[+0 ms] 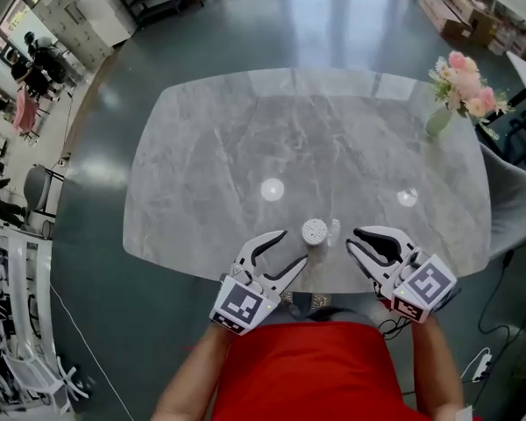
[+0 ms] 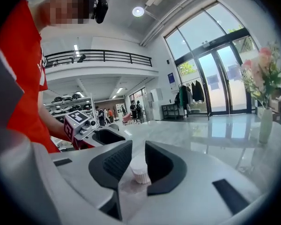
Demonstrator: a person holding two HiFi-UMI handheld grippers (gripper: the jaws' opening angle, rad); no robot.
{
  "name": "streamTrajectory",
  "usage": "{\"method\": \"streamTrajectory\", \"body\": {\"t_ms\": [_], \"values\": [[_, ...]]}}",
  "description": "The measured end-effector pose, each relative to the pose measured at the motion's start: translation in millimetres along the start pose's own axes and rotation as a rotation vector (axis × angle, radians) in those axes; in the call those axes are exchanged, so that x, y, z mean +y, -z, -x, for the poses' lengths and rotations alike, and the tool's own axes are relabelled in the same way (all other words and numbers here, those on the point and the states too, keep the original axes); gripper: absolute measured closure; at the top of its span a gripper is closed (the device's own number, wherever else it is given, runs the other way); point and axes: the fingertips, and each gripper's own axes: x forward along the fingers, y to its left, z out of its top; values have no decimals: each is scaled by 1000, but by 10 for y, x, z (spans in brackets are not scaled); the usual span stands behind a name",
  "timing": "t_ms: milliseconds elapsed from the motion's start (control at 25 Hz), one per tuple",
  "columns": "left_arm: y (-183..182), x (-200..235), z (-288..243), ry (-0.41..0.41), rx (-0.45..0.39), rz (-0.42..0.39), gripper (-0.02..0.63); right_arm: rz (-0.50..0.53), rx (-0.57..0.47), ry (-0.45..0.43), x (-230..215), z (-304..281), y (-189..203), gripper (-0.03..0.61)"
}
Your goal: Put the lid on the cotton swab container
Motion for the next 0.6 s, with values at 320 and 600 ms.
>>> {"method": "streamTrajectory", "body": {"t_ms": [320, 600], "values": [[431, -12, -335, 122, 135, -22, 267, 55, 182, -83, -26, -235, 404, 305], [682, -36, -609, 182, 204, -59, 267, 180, 315, -139, -50, -372, 586, 292]]}}
